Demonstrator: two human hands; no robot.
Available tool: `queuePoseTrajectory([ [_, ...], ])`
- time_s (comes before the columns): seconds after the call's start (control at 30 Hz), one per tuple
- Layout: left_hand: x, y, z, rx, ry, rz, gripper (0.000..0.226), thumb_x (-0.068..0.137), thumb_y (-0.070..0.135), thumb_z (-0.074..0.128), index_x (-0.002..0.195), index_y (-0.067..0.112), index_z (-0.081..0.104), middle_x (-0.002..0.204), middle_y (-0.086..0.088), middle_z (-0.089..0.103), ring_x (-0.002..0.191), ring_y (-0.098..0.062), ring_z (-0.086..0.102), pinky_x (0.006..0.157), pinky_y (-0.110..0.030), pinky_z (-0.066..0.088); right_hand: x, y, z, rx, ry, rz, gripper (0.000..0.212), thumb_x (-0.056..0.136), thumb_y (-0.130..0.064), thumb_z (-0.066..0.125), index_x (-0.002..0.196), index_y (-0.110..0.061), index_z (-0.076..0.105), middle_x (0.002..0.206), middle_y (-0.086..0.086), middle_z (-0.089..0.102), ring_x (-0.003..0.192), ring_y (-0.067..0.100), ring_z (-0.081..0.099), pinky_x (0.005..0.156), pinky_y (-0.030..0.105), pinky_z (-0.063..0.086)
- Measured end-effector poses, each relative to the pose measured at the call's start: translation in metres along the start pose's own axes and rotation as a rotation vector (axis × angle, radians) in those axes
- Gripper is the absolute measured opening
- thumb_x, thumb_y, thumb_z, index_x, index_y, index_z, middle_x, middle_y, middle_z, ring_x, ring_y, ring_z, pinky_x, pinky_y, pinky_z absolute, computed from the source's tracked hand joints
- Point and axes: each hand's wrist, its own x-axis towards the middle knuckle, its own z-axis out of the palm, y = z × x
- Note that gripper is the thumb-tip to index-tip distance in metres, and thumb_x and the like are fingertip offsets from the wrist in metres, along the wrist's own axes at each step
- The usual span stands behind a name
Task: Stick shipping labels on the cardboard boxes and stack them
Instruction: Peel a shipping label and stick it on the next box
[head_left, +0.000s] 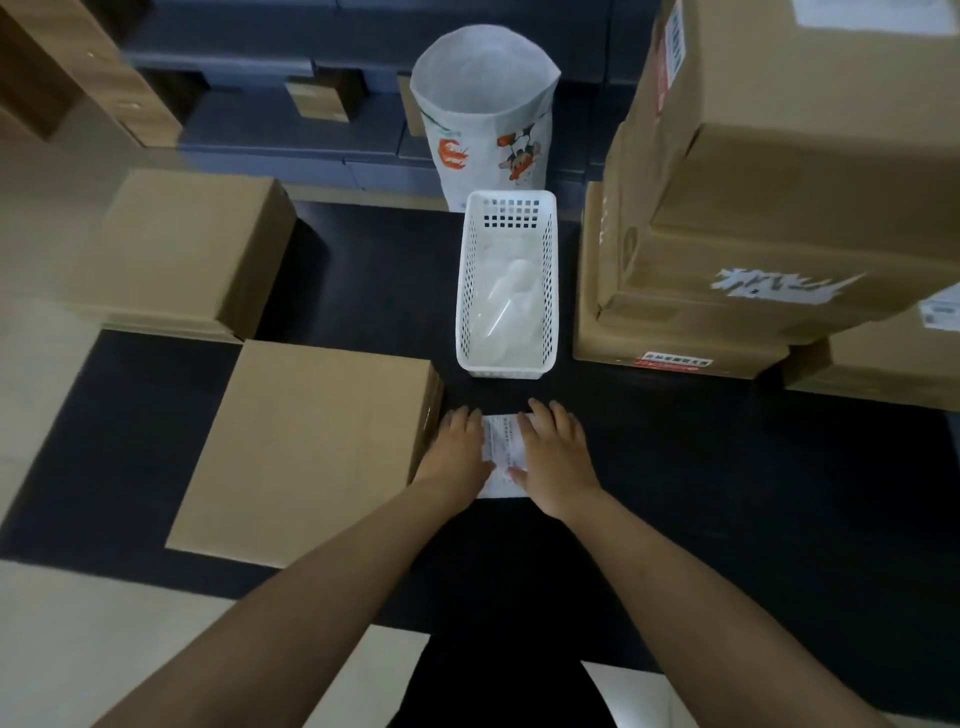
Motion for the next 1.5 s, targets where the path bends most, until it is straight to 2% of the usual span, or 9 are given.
queuePoseTrajectory([
  [0.17, -0.001, -0.003, 0.008, -0.059, 0.002, -0.006, 0.066, 0.093, 0.023, 0.057, 0.148, 0.006, 0.024, 0.157, -0.016, 0.014, 0.144, -0.031, 0.015, 0.116, -0.04, 0.021, -0.002, -0.001, 0.009, 0.06, 0.036, -0.004, 0.078, 0.092, -0.042, 0.057, 0.152, -0.013, 0.019, 0.159, 0.005, 0.014, 0.147, 0.027, 0.007, 0.12, 0.043, 0.013],
  [0.33, 0.005, -0.006, 0.006, 0.084, 0.033, 0.046, 0.068, 0.097, 0.028, 0.05, 0.15, 0.004, 0.014, 0.151, -0.013, 0.023, 0.14, -0.026, 0.022, 0.115, -0.031, 0.017, -0.002, -0.002, 0.006, 0.055, 0.062, -0.01, 0.072, 0.092, -0.04, 0.058, 0.15, -0.012, 0.026, 0.158, 0.004, 0.02, 0.146, 0.025, 0.011, 0.12, 0.039, 0.013],
  [0.43, 0.007, -0.009, 0.006, 0.093, 0.053, 0.081, 0.064, 0.095, 0.023, 0.052, 0.149, 0.009, 0.019, 0.143, -0.008, 0.032, 0.131, -0.023, 0.032, 0.111, -0.027, 0.026, -0.006, -0.004, 0.004, 0.076, 0.114, -0.024, 0.063, 0.092, -0.035, 0.059, 0.146, -0.014, 0.035, 0.155, 0.003, 0.026, 0.144, 0.022, 0.017, 0.119, 0.036, 0.015],
  [0.7, 0.002, 0.002, -0.023, -0.147, -0.037, 0.145, 0.046, 0.087, -0.002, 0.056, 0.128, 0.016, 0.048, 0.124, -0.003, 0.041, 0.085, -0.02, 0.058, 0.071, -0.026, 0.049, -0.024, 0.0, -0.021, 0.504, 0.011, 0.105, 0.063, 0.088, -0.014, 0.066, 0.142, -0.022, 0.035, 0.149, -0.002, 0.02, 0.128, 0.015, 0.043, 0.105, 0.03, 0.042],
  [0.83, -0.006, 0.012, -0.053, -0.273, 0.095, 0.219, 0.036, 0.092, -0.002, 0.049, 0.125, 0.012, 0.056, 0.123, -0.004, 0.046, 0.098, -0.017, 0.056, 0.08, -0.016, 0.041, -0.033, 0.005, -0.052, 0.773, 0.061, 0.226, 0.065, 0.086, -0.012, 0.067, 0.143, -0.023, 0.037, 0.141, -0.003, 0.034, 0.114, 0.011, 0.051, 0.099, 0.027, 0.046],
  [0.93, -0.012, 0.018, -0.087, -0.438, 0.202, 0.173, 0.032, 0.095, 0.0, 0.044, 0.121, 0.015, 0.057, 0.119, -0.002, 0.051, 0.102, -0.013, 0.052, 0.083, -0.015, 0.039, -0.035, 0.011, -0.08, 0.86, 0.039, 0.245, 0.035, 0.089, -0.018, 0.064, 0.123, -0.016, 0.058, 0.122, 0.002, 0.06, 0.1, 0.01, 0.058, 0.088, 0.023, 0.048],
  [1.07, -0.016, 0.015, -0.124, -0.558, 0.293, 0.137, 0.032, 0.091, 0.001, 0.051, 0.119, 0.017, 0.055, 0.117, 0.003, 0.051, 0.097, -0.01, 0.051, 0.075, -0.013, 0.037, -0.044, 0.003, -0.118, 1.087, 0.015, 0.193, 0.017, 0.095, -0.012, 0.056, 0.102, 0.0, 0.065, 0.094, 0.009, 0.069, 0.071, 0.01, 0.061, 0.058, 0.011, 0.048],
  [1.2, -0.023, 0.002, -0.144, -0.541, 0.359, 0.119, 0.032, 0.089, 0.002, 0.055, 0.117, 0.017, 0.055, 0.12, 0.0, 0.056, 0.097, -0.011, 0.054, 0.074, -0.016, 0.039, -0.044, -0.016, -0.136, 1.171, 0.035, 0.11, 0.012, 0.096, -0.009, 0.054, 0.105, -0.004, 0.061, 0.082, 0.005, 0.066, 0.067, 0.011, 0.061, 0.058, 0.013, 0.049],
  [1.5, -0.047, -0.067, -0.159, -0.383, 0.454, 0.049, 0.034, 0.094, 0.006, 0.049, 0.126, 0.018, 0.052, 0.133, -0.003, 0.047, 0.117, -0.016, 0.049, 0.094, -0.022, 0.035, -0.027, -0.085, -0.14, 1.403, -0.054, 0.107, 0.018, 0.098, -0.014, 0.052, 0.104, -0.002, 0.064, 0.085, 0.009, 0.07, 0.074, 0.016, 0.067, 0.071, 0.023, 0.055],
])
